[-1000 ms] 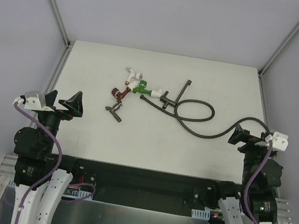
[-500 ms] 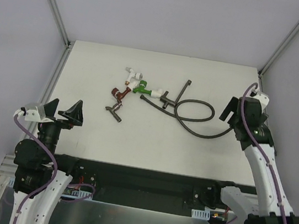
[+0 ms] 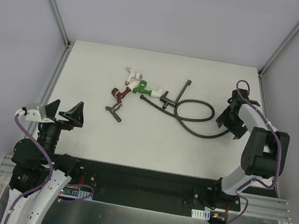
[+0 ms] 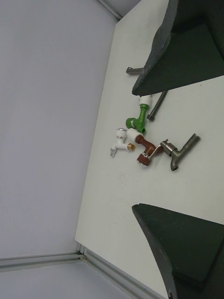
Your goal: Install the water faucets
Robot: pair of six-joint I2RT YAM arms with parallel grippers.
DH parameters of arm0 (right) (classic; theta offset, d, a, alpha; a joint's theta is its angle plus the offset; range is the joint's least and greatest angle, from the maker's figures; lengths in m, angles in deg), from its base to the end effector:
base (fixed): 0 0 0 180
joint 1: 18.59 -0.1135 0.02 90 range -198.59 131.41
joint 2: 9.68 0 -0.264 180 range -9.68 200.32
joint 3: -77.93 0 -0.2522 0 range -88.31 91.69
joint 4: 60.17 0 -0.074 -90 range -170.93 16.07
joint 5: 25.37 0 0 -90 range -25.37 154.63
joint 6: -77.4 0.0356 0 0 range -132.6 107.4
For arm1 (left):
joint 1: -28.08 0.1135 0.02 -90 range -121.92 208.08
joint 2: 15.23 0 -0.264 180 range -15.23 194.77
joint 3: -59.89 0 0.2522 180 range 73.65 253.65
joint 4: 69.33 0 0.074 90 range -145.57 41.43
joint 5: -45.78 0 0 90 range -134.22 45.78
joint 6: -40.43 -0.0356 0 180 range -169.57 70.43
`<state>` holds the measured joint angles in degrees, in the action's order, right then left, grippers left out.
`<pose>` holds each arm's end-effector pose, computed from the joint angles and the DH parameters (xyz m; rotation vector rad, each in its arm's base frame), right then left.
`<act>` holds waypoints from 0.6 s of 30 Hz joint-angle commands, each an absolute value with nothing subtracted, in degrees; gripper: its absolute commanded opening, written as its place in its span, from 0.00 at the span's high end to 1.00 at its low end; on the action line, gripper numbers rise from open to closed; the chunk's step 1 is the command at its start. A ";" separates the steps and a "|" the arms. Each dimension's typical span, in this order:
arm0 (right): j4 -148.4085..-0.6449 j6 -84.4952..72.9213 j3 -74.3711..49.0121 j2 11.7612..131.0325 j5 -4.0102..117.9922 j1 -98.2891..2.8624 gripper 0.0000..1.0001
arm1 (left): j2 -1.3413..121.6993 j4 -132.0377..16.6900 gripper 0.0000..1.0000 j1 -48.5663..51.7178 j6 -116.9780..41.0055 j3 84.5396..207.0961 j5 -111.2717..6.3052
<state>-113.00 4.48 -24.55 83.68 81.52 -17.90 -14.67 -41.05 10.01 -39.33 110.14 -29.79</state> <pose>0.3173 -0.0142 0.2075 0.4943 2.6704 -0.3261 0.0219 0.0022 0.3480 -0.1396 1.2061 -0.2815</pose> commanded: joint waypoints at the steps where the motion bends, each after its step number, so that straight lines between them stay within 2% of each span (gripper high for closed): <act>1: -112.87 10.42 -20.91 88.13 79.32 -15.95 0.20 | -18.57 -41.42 0.01 9.09 -40.69 110.47 -27.96; 3: -112.17 11.12 -20.38 90.41 78.00 -15.25 0.24 | -18.57 -41.42 0.01 9.00 -40.69 110.47 -27.87; 7: -110.67 12.18 -19.93 93.49 73.70 -14.11 0.41 | -18.13 -41.51 0.01 9.00 -40.78 110.47 -27.61; 12: -110.05 12.27 -20.64 94.29 73.68 -13.84 0.55 | -17.78 -41.60 0.01 9.00 -40.86 110.47 -27.52; 13: -110.05 12.01 -20.72 94.03 74.03 -13.84 0.64 | -17.69 -41.60 0.01 9.00 -40.86 110.47 -27.44; 15: -110.14 11.48 -21.16 92.72 74.65 -13.93 0.74 | -17.51 -41.51 0.01 9.00 -40.86 110.47 -27.43; 16: -110.23 11.31 -21.43 92.10 75.09 -13.93 0.83 | -17.51 -41.51 0.01 9.00 -40.86 110.47 -27.52; 18: -111.10 9.99 -21.08 90.09 75.79 -14.89 0.91 | -17.34 -41.51 0.01 9.00 -40.86 110.47 -27.52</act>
<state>-109.79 10.64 -21.62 93.95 74.87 -14.18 -14.69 -40.13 9.62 -39.96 110.14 -28.61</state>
